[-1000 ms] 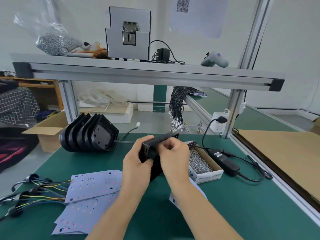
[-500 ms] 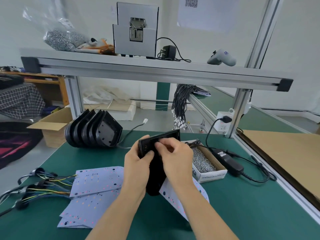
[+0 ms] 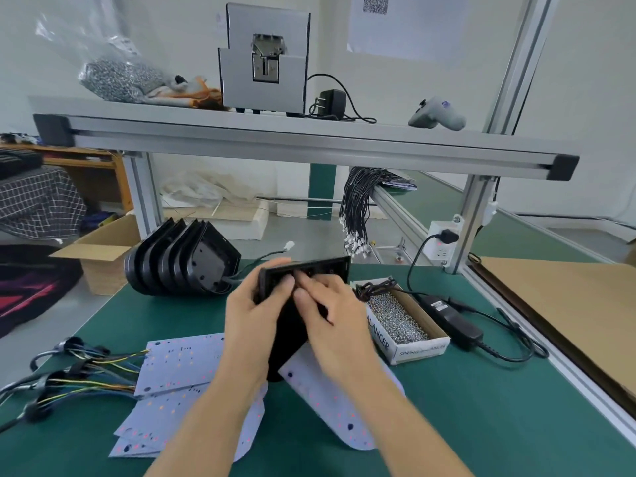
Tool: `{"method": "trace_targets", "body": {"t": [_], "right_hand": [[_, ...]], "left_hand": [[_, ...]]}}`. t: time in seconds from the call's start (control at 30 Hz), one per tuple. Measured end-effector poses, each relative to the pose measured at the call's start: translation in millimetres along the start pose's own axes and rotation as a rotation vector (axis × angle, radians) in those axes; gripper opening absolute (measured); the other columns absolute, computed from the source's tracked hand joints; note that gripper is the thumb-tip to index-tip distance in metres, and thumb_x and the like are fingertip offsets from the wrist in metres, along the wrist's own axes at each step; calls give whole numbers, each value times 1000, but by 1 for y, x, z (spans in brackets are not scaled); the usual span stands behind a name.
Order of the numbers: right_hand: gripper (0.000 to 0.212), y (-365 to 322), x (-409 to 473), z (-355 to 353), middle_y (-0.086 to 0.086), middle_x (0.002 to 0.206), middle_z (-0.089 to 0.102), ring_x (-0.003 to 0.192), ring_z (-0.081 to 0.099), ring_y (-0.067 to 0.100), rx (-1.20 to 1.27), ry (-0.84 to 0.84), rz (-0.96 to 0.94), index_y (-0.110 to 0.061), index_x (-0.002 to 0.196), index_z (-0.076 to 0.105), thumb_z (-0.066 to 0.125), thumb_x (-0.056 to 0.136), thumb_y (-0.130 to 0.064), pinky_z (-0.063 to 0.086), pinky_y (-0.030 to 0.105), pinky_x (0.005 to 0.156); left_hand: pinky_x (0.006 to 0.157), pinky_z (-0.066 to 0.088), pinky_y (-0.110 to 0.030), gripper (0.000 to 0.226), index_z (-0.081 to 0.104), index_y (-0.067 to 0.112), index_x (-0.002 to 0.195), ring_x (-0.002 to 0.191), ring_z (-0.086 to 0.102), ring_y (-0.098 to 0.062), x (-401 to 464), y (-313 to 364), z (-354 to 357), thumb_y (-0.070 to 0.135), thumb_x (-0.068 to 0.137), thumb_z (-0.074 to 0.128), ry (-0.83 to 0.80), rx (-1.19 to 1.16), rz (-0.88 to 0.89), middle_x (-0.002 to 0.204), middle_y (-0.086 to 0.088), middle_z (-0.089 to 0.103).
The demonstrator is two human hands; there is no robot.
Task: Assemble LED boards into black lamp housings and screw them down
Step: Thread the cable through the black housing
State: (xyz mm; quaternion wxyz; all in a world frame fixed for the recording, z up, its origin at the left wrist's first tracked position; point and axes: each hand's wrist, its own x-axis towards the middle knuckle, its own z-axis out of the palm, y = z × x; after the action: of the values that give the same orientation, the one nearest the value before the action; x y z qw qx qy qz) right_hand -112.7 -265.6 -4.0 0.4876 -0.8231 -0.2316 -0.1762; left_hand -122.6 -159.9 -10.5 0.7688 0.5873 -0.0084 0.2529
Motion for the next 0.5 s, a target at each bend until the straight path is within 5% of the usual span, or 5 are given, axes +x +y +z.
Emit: {"method": "trace_targets", "body": {"t": [0.1,0.17,0.33,0.43,0.5], "right_hand": [[21,4,7,-47,-17,94,66,89,57,-8,105,134,-96,-20,98,76,61,90,-7,41,6,82],[19,12,27,-78,-17,79,65,73,57,-1,265,253,170,-25,87,75,59,93,-18,43,11,67],[36,22,64,-64,4,77,63,64,58,16,551,-519,812,-16,78,65,56,91,-49,46,27,62],[41,22,73,-57,3,91,73,83,68,16,755,-818,691,-19,92,76,47,97,-47,54,28,79],[51,19,78,-57,-2,84,75,77,71,9,793,-892,633,-21,85,80,35,103,-39,55,22,72]], "left_hand": [[86,55,-33,27,74,23,95,84,68,-14,7,2,-10,0,90,59,80,-94,-102,90,0,75],[88,55,-39,25,74,20,98,85,69,-18,9,3,-14,1,89,60,90,-127,-156,91,-4,75],[74,58,-24,23,78,21,91,85,71,-16,5,10,-2,6,81,62,-138,-147,-167,94,-6,75],[73,54,-18,25,76,16,94,89,71,-15,5,12,3,12,74,63,-271,-117,-148,97,-6,75],[78,53,-18,29,73,12,101,95,70,-14,6,14,2,14,74,63,-334,-59,-121,102,-5,75]]}}
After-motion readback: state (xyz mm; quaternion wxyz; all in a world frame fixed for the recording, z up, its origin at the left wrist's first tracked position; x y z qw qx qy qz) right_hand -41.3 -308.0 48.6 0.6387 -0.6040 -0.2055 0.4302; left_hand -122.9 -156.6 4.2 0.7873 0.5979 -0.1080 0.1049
